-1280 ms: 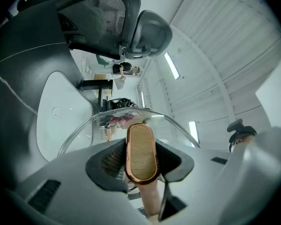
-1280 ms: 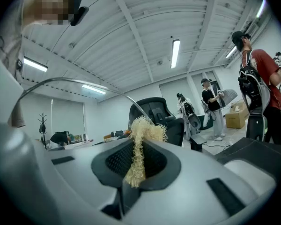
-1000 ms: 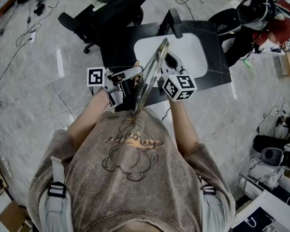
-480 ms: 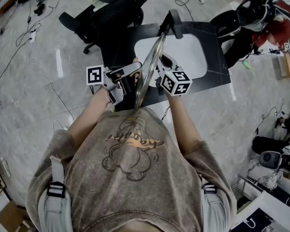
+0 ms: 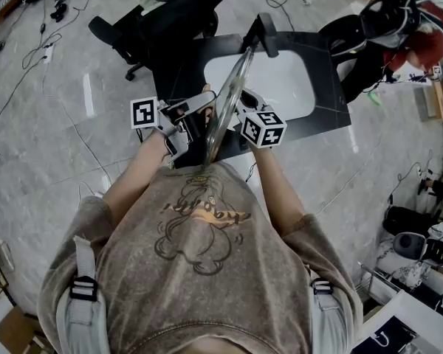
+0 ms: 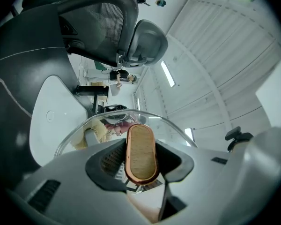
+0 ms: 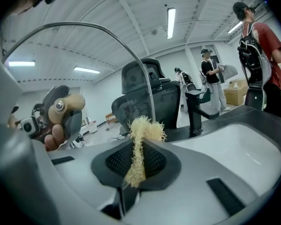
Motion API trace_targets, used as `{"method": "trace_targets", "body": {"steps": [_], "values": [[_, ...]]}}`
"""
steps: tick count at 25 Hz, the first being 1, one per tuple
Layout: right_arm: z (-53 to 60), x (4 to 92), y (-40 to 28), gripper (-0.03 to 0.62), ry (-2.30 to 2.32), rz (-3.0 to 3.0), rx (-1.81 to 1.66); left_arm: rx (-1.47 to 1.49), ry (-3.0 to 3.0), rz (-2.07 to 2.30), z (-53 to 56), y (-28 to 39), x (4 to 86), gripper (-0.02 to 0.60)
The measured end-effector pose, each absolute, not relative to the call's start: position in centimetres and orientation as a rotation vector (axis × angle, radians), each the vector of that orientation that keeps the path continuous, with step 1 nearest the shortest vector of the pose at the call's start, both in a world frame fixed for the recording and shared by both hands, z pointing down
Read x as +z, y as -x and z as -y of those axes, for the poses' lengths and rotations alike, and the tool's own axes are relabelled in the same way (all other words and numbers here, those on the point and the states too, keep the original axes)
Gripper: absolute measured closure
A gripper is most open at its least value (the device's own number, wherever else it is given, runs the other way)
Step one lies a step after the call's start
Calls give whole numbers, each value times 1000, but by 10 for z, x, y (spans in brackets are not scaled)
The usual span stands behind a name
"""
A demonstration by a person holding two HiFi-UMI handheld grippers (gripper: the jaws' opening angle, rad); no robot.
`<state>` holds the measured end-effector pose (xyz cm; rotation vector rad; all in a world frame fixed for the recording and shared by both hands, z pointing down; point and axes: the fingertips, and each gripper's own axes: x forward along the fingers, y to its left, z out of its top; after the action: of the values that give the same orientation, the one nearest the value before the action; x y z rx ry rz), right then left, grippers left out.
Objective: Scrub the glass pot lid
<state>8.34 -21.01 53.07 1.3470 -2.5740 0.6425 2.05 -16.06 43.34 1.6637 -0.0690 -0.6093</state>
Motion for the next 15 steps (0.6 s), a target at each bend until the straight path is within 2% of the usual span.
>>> {"method": "trace_targets", "body": {"steps": [15], "values": [[170, 562, -58, 554, -1182, 2561, 741, -650, -1641, 115, 175, -15, 440, 403]]}}
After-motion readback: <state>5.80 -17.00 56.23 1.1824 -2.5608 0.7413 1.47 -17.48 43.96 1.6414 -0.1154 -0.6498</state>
